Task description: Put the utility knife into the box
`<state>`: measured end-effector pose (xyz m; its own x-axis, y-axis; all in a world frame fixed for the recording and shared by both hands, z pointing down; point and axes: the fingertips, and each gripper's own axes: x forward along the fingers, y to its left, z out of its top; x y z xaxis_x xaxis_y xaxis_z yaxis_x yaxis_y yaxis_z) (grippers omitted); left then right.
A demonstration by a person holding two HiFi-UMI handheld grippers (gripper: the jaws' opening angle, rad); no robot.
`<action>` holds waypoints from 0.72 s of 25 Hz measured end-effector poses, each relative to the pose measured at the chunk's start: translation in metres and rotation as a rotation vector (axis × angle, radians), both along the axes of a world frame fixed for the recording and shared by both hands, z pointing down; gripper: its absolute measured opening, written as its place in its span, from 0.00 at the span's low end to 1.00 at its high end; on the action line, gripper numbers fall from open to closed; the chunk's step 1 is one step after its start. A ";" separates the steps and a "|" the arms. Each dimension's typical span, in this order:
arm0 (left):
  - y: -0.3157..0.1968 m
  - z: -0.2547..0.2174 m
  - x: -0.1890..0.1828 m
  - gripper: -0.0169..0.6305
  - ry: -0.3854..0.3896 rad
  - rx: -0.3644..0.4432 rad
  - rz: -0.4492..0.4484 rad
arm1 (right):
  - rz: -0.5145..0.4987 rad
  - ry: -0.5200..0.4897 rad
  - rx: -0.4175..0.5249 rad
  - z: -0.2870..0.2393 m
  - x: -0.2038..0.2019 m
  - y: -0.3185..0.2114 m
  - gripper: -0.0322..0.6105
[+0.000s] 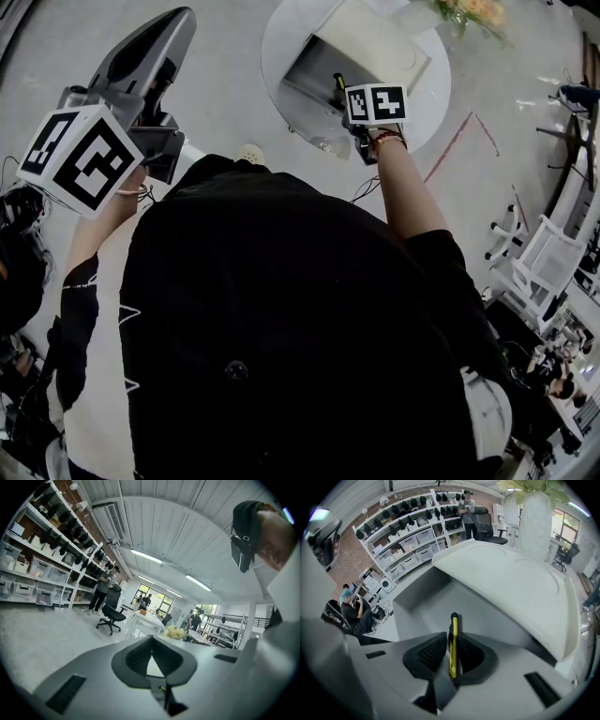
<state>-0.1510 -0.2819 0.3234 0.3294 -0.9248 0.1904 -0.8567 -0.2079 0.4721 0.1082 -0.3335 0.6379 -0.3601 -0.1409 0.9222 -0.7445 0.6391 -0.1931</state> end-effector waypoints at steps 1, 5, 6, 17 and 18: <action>0.000 -0.001 0.001 0.04 -0.001 0.001 0.002 | -0.001 0.000 0.001 -0.001 -0.001 0.000 0.17; 0.001 0.000 0.001 0.04 -0.001 0.006 0.003 | -0.002 0.005 0.007 0.001 0.000 -0.001 0.17; 0.001 0.000 0.001 0.04 -0.002 0.008 0.001 | -0.003 0.006 0.007 0.001 0.001 0.000 0.17; 0.002 -0.012 0.000 0.04 -0.020 0.025 -0.006 | 0.036 -0.012 0.028 -0.004 0.004 -0.010 0.20; 0.003 -0.015 0.001 0.04 -0.023 0.029 -0.004 | 0.042 -0.016 0.032 -0.007 0.004 -0.010 0.20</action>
<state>-0.1501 -0.2786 0.3080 0.3220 -0.9311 0.1713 -0.8680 -0.2181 0.4461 0.1124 -0.3433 0.6310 -0.3679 -0.1856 0.9112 -0.7675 0.6138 -0.1848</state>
